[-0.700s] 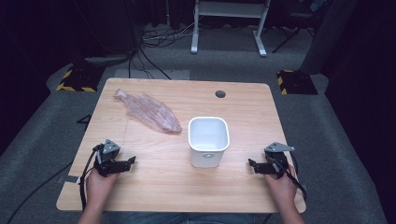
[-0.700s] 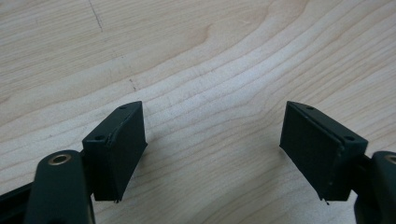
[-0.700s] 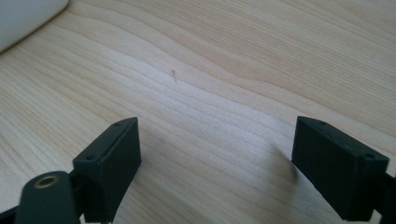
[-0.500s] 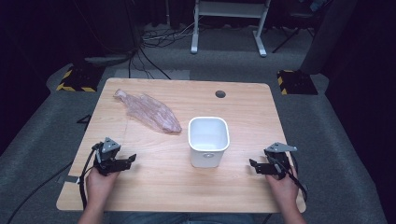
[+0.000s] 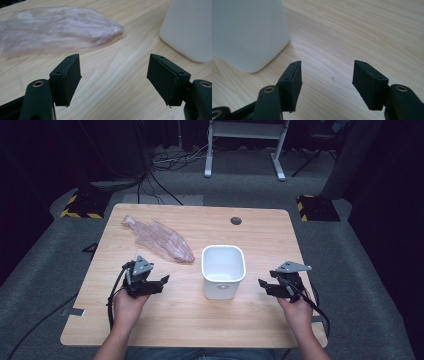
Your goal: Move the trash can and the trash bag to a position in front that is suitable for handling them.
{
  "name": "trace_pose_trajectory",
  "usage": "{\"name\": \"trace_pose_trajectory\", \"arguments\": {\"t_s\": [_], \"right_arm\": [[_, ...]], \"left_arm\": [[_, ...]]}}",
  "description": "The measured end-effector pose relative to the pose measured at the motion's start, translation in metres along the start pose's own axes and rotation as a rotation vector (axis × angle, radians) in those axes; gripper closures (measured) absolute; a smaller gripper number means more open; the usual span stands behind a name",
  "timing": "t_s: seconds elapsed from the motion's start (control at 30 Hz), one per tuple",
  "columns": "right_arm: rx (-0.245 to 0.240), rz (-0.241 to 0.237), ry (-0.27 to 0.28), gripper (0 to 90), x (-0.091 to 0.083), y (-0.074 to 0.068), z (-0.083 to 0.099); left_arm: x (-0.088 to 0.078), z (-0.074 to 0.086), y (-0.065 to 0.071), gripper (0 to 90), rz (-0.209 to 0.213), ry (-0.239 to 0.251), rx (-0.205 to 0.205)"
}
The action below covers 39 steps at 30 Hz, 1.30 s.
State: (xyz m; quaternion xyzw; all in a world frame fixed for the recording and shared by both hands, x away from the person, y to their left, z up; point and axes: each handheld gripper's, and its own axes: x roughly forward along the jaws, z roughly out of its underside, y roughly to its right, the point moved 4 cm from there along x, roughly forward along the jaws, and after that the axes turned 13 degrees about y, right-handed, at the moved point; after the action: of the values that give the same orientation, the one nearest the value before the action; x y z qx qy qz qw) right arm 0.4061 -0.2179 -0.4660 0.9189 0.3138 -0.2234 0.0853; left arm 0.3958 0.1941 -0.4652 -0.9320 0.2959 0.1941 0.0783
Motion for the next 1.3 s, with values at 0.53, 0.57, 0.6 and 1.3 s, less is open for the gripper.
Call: {"name": "trace_pose_trajectory", "arguments": {"t_s": [0.53, 0.57, 0.6, 1.3], "right_arm": [[0.006, -0.087, 0.023, 41.8, 0.046, -0.017, -0.023], [0.017, -0.102, 0.030, 42.0, 0.048, -0.018, -0.024], [0.025, -0.100, 0.030, 45.2, 0.050, -0.020, -0.024], [-0.006, -0.195, 0.034, 37.1, 0.043, -0.057, -0.019]], "left_arm": [[0.083, -0.018, 0.051, 24.3, 0.164, -0.005, -0.060], [0.085, -0.017, 0.052, 25.5, 0.160, -0.005, -0.058], [0.085, -0.018, 0.053, 27.8, 0.154, -0.005, -0.042], [0.029, 0.004, 0.029, 28.2, 0.044, -0.037, -0.019]]}}
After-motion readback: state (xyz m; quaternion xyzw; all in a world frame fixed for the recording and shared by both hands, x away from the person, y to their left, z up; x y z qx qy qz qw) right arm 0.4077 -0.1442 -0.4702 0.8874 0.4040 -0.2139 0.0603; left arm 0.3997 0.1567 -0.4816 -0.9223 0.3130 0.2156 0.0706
